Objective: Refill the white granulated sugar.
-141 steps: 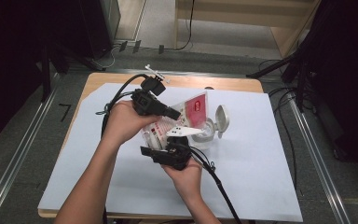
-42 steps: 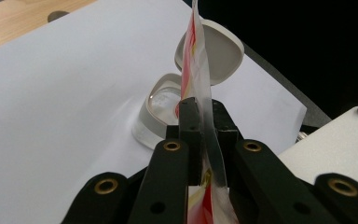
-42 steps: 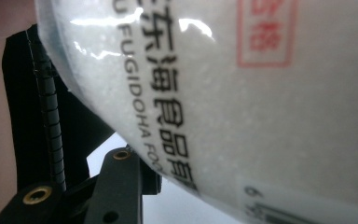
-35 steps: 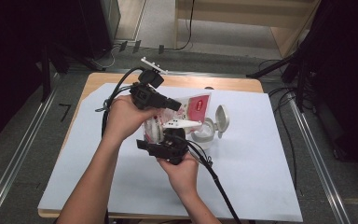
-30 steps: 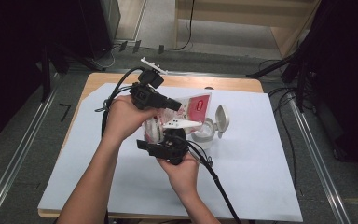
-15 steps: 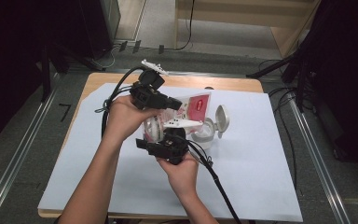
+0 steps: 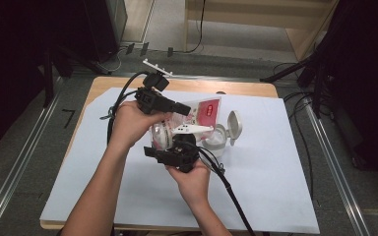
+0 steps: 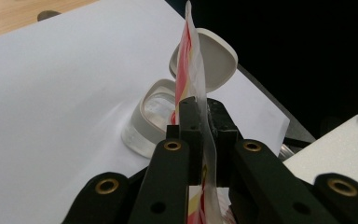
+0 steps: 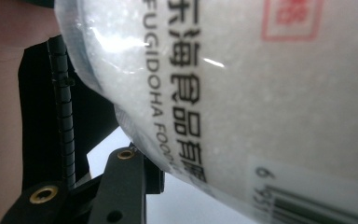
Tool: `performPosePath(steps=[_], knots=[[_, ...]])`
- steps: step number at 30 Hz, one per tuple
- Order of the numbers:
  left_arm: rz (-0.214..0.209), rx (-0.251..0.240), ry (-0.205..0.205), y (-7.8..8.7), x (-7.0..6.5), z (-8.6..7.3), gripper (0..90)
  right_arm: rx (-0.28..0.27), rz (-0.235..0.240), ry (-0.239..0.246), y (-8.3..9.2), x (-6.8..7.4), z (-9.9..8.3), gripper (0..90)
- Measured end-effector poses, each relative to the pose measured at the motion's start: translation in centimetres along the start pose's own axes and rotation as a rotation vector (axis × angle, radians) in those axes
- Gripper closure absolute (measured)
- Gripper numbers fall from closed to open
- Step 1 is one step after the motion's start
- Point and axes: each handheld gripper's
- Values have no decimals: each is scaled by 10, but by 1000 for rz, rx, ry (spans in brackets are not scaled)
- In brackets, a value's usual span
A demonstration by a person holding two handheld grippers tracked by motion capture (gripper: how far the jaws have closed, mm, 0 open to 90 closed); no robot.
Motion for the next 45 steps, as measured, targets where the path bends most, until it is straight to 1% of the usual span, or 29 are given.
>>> performPosePath(steps=[4, 6, 8, 10, 12, 14, 17, 20, 22, 27, 29, 33, 36, 39, 40, 44, 45], knots=[[4, 0, 8, 1, 1, 0, 878, 2, 3, 4, 1, 0, 1, 625], [4, -7, 18, 1, 2, 1, 878, 3, 9, 4, 1, 0, 1, 625], [2, -18, 19, 0, 2, 1, 877, 2, 11, 4, 1, -1, 1, 625], [4, -19, 18, 0, 1, 1, 876, 1, 16, 2, 2, -2, 2, 624], [-1, -34, 24, 1, 0, 1, 876, -1, 14, 11, 2, -2, 3, 622], [8, -34, 22, 1, -1, 2, 876, -6, 14, 21, 2, -2, 3, 617], [18, -38, 18, -1, -2, 2, 876, -3, 15, 22, 2, -2, 4, 591], [17, -39, 14, -2, -3, 2, 874, -2, 2, 29, 3, -2, 3, 620], [12, -45, 3, -2, -4, 2, 872, -11, 7, 24, 3, -2, 3, 624], [-15, -50, 0, -3, -4, 3, 867, -21, 5, 15, 5, -2, 3, 626], [-13, -49, -3, -4, -5, 3, 867, -22, 18, -5, 6, -3, 4, 627], [-8, -41, -3, -5, -6, 3, 869, -26, 30, -15, 6, -4, 3, 628], [-6, -48, -2, -5, -7, 3, 869, -28, 32, -14, 6, -4, 3, 628], [3, -43, -5, -5, -8, 3, 868, -29, 36, -15, 6, -4, 3, 627], [-1, -50, -8, -5, -8, 3, 867, -29, 37, -17, 6, -4, 3, 628], [2, -45, -14, -7, -10, 3, 864, -29, 39, -16, 7, -4, 3, 627], [10, -35, -18, -7, -11, 3, 864, -30, 41, -14, 7, -5, 2, 627]])
Point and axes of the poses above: each handheld gripper's, and its own axes: y roughly backward along the jaws, z roughly out of its top, x roughly to its left, and after that the axes turned 10 degrees about -z, right-handed
